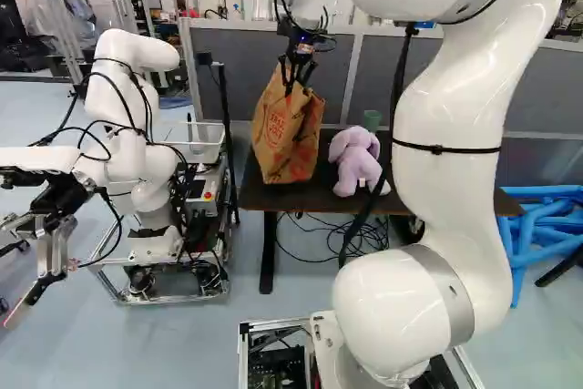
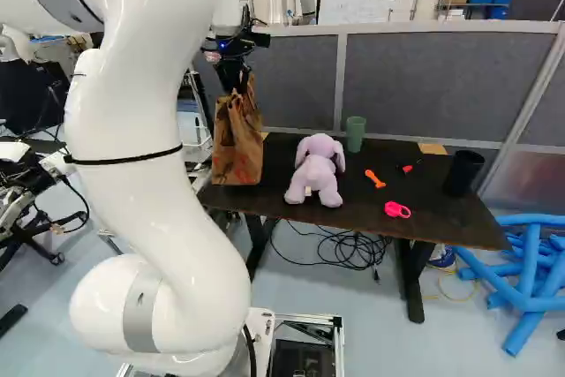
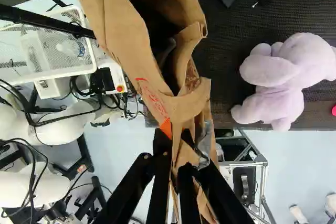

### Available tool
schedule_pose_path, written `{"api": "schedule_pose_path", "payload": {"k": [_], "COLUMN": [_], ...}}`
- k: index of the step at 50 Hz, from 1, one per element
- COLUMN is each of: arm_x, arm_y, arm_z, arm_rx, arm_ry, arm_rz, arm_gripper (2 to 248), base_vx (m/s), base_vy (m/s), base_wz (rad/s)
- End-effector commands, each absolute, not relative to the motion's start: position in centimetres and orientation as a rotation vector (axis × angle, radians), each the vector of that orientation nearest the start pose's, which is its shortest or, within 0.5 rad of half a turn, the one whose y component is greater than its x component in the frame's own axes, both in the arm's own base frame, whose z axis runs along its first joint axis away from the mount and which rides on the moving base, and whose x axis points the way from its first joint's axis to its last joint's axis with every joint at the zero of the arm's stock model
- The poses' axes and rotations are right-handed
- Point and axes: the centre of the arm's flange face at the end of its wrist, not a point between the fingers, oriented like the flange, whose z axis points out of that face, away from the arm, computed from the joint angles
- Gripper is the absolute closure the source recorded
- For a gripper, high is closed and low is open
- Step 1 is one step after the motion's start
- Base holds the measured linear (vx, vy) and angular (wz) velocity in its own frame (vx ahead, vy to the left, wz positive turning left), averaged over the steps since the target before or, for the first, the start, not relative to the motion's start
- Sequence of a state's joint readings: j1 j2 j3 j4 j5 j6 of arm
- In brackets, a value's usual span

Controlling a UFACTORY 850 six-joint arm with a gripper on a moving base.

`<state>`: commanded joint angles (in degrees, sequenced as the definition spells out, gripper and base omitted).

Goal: Pick up the bag on the ground and place it on the table

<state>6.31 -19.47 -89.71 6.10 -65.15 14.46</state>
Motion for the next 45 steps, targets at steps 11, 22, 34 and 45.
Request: {"api": "schedule_pose_path", "payload": {"k": [11,22,34,45], "arm_x": [59.5,60.5,61.6,62.6], "arm_y": [7.7,7.9,8.0,8.1], "arm_z": [62.3,60.6,58.8,57.2], "arm_rx": [-3.018,-3.017,-3.015,-3.013], "arm_ry": [0.273,0.276,0.281,0.286], "arm_rz": [-0.085,-0.100,-0.123,-0.141], "arm_gripper": [229,229,229,229], "base_vx": [0.000,0.000,0.000,0.000], "base_vy": [0.000,0.000,0.000,0.000], "base_wz": [0.000,0.000,0.000,0.000]}}
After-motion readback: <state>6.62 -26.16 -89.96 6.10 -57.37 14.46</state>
